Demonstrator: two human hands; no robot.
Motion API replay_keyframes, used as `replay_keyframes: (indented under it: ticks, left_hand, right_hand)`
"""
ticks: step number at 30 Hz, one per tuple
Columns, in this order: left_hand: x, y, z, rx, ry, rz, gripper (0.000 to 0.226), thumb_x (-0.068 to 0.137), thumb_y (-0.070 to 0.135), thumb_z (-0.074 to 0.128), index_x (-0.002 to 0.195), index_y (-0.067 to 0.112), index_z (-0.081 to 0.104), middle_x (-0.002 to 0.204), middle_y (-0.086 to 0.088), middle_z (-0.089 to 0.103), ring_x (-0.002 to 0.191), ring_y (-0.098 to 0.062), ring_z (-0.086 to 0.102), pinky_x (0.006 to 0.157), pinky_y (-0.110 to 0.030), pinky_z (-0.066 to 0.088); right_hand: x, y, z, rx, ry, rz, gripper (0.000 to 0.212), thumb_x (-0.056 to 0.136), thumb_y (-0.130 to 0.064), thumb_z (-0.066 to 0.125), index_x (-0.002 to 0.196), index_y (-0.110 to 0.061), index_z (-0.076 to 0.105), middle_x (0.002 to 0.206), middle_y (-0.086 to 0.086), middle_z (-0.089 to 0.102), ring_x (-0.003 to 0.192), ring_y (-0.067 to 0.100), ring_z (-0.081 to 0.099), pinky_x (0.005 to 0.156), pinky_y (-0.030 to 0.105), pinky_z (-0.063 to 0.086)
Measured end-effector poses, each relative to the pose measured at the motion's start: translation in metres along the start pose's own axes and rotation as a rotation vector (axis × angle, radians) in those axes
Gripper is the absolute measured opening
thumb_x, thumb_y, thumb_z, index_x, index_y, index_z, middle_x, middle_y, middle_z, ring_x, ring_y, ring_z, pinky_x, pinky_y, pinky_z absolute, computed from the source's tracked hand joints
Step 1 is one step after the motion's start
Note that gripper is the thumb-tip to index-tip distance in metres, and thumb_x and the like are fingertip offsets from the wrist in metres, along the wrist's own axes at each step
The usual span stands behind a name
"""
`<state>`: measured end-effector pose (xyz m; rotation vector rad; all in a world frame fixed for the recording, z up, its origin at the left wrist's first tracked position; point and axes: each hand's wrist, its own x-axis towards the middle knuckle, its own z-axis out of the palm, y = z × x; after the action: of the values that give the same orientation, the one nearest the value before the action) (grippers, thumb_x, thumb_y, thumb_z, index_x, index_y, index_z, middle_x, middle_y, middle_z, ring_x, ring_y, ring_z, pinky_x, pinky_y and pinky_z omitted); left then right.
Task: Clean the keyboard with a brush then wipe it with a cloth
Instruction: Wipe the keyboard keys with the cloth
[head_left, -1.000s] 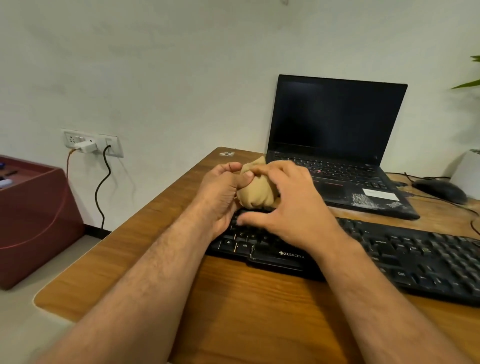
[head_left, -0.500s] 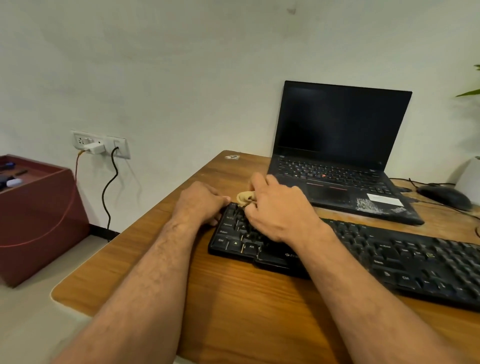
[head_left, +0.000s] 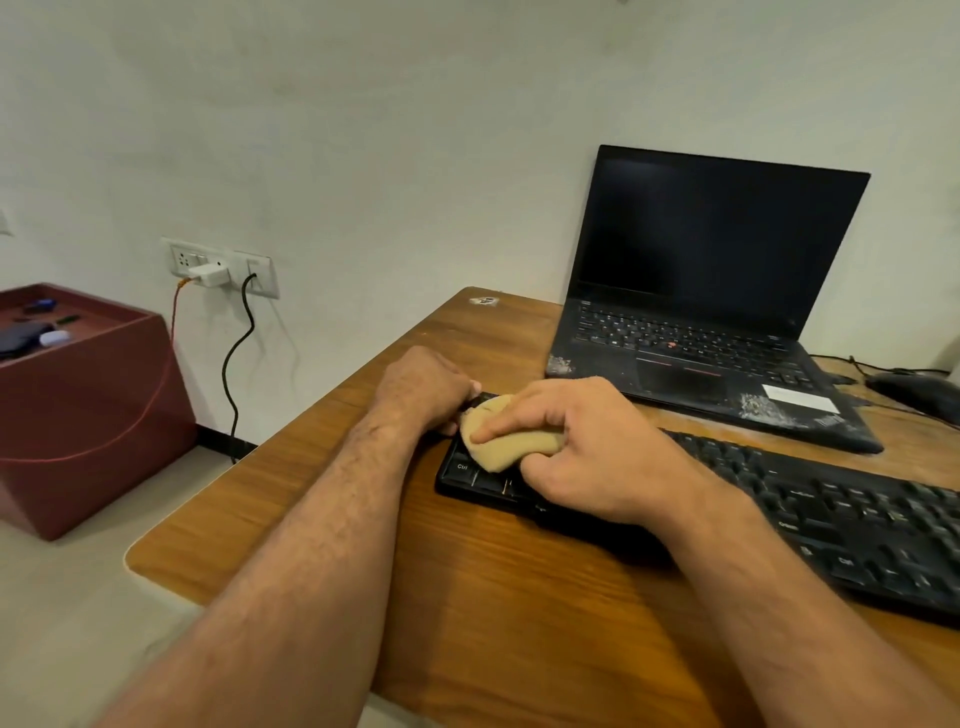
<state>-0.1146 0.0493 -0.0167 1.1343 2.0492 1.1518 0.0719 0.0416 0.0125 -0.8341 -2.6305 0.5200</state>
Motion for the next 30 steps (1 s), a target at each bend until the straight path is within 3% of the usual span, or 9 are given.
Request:
replay_keyframes:
  ticks: [3, 5, 7, 10, 13, 16, 22, 25, 30]
  left_hand:
    - [-0.002, -0.001, -0.001, 0.031, 0.021, 0.040, 0.013, 0.089, 0.022, 0.071, 0.077, 0.023, 0.075, 0.078, 0.000, 0.072, 0.070, -0.014, 0.064, 0.073, -0.031, 0.056]
    - [-0.002, -0.003, -0.001, 0.020, 0.028, 0.033, 0.014, 0.088, 0.022, 0.073, 0.074, 0.025, 0.075, 0.083, 0.000, 0.073, 0.083, -0.016, 0.066, 0.086, -0.035, 0.057]
    - [-0.003, -0.003, -0.002, -0.007, 0.026, 0.018, 0.010, 0.085, 0.022, 0.076, 0.074, 0.023, 0.077, 0.087, -0.002, 0.075, 0.089, -0.018, 0.069, 0.091, -0.039, 0.056]
    - [-0.005, -0.002, -0.001, -0.014, 0.009, 0.007, 0.006, 0.087, 0.022, 0.075, 0.084, 0.017, 0.078, 0.085, -0.003, 0.075, 0.076, -0.015, 0.067, 0.072, -0.031, 0.056]
    - [-0.006, -0.001, -0.002, -0.030, -0.001, -0.015, 0.009, 0.092, 0.017, 0.069, 0.089, 0.013, 0.076, 0.076, -0.004, 0.072, 0.060, -0.012, 0.061, 0.053, -0.022, 0.047]
    - [-0.006, -0.001, -0.002, -0.049, -0.010, -0.037, 0.015, 0.094, 0.010, 0.062, 0.090, 0.013, 0.076, 0.071, -0.005, 0.070, 0.050, -0.010, 0.058, 0.045, -0.021, 0.046]
    - [-0.003, 0.001, -0.003, 0.027, 0.025, 0.004, 0.014, 0.088, 0.013, 0.070, 0.076, 0.019, 0.076, 0.085, -0.001, 0.073, 0.085, -0.018, 0.066, 0.084, -0.035, 0.057]
    - [-0.004, 0.002, -0.003, 0.019, 0.019, 0.009, 0.011, 0.087, 0.015, 0.072, 0.077, 0.019, 0.076, 0.085, -0.001, 0.072, 0.082, -0.016, 0.064, 0.084, -0.034, 0.056]
    - [-0.005, 0.001, -0.004, -0.017, 0.025, 0.019, 0.025, 0.087, 0.008, 0.065, 0.070, 0.024, 0.074, 0.082, 0.000, 0.074, 0.075, -0.013, 0.063, 0.080, -0.031, 0.055]
  right_hand:
    - [0.011, 0.002, 0.010, -0.090, -0.007, -0.029, 0.035, 0.093, -0.043, 0.066, 0.128, -0.045, 0.065, 0.130, -0.017, 0.058, 0.119, 0.004, 0.048, 0.107, 0.034, 0.040]
    - [0.015, -0.001, 0.014, -0.093, 0.000, -0.053, 0.034, 0.094, -0.045, 0.065, 0.128, -0.043, 0.064, 0.136, -0.016, 0.057, 0.123, 0.004, 0.048, 0.110, 0.034, 0.039]
    - [0.011, -0.002, 0.013, -0.119, 0.002, -0.091, 0.030, 0.093, -0.038, 0.069, 0.123, -0.041, 0.069, 0.118, -0.022, 0.067, 0.107, -0.003, 0.054, 0.098, 0.024, 0.043]
    - [-0.002, -0.001, 0.006, -0.035, 0.001, -0.090, 0.031, 0.090, -0.026, 0.072, 0.117, -0.041, 0.073, 0.095, -0.033, 0.064, 0.094, -0.009, 0.058, 0.086, 0.009, 0.043]
    - [-0.002, 0.003, 0.011, -0.006, 0.164, -0.114, 0.033, 0.093, -0.023, 0.069, 0.121, -0.039, 0.071, 0.118, -0.021, 0.071, 0.109, -0.004, 0.061, 0.100, 0.022, 0.048]
    - [0.010, 0.000, 0.018, -0.074, 0.190, 0.026, 0.037, 0.099, -0.026, 0.061, 0.135, -0.037, 0.062, 0.127, -0.011, 0.069, 0.110, 0.003, 0.059, 0.098, 0.020, 0.048]
    - [0.002, -0.011, 0.014, 0.077, 0.017, -0.059, 0.035, 0.088, -0.013, 0.068, 0.113, -0.037, 0.076, 0.110, -0.018, 0.074, 0.100, 0.002, 0.067, 0.095, 0.026, 0.055]
    - [-0.002, -0.005, 0.011, 0.103, 0.142, -0.084, 0.033, 0.089, -0.013, 0.069, 0.108, -0.039, 0.077, 0.099, -0.020, 0.074, 0.092, 0.006, 0.066, 0.085, 0.026, 0.057]
    - [0.018, 0.000, 0.019, -0.013, 0.045, 0.018, 0.032, 0.095, -0.033, 0.066, 0.126, -0.041, 0.068, 0.126, -0.015, 0.069, 0.115, 0.004, 0.059, 0.108, 0.033, 0.046]
